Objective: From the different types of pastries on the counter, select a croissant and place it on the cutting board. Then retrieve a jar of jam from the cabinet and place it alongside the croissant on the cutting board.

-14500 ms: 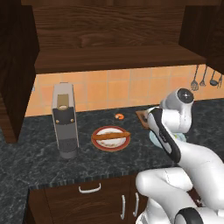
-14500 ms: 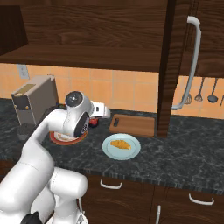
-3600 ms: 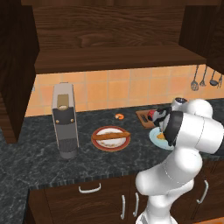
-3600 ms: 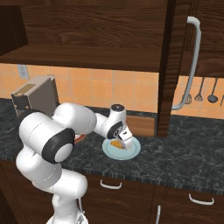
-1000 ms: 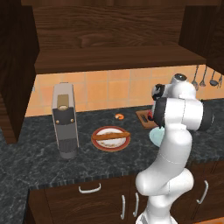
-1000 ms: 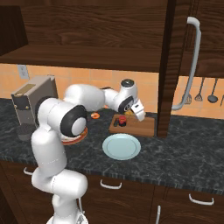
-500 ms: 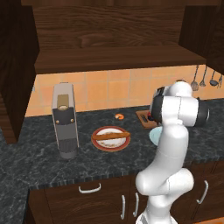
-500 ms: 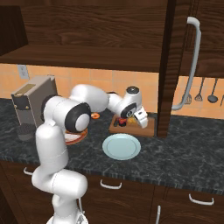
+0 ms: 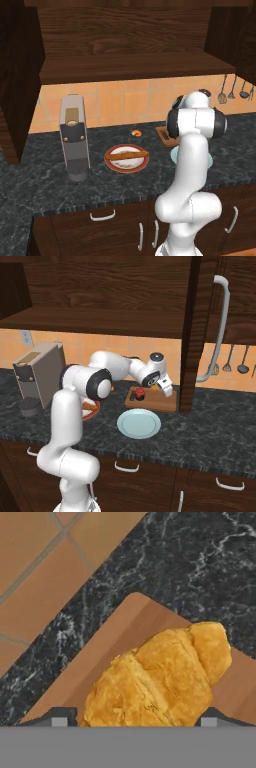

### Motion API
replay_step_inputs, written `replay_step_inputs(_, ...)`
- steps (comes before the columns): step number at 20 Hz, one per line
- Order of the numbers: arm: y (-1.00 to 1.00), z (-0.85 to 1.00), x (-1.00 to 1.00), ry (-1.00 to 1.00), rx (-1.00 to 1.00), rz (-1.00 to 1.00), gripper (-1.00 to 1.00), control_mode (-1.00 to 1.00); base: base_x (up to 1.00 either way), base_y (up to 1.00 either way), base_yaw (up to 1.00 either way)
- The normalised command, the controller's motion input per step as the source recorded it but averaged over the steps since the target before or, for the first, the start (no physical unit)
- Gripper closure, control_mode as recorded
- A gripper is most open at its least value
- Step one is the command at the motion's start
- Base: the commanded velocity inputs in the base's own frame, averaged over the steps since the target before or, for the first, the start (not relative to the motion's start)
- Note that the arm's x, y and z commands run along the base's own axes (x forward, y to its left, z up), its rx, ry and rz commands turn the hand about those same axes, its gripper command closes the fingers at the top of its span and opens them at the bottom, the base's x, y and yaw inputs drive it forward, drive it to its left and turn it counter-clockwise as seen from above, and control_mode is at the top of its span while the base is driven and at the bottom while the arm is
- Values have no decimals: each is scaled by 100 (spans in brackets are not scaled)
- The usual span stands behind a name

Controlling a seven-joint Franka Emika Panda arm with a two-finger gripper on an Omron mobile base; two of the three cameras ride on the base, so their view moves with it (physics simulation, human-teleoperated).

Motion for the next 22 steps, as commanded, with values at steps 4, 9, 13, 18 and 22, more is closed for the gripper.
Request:
replay_step_inputs(4, -2, -80, 5, 1, -10, 1, 100, -100, 0, 0, 0)
replay_step_inputs(9, 0, -61, -1, 3, -8, 0, 100, -100, 0, 0, 0)
replay_step_inputs(13, 0, -49, 7, 1, 0, 0, 100, -100, 0, 0, 0)
replay_step_inputs(18, -5, -51, 42, 7, 2, 0, 100, -100, 0, 0, 0)
replay_step_inputs(22, -1, -39, 26, 12, 3, 0, -100, -100, 0, 0, 0)
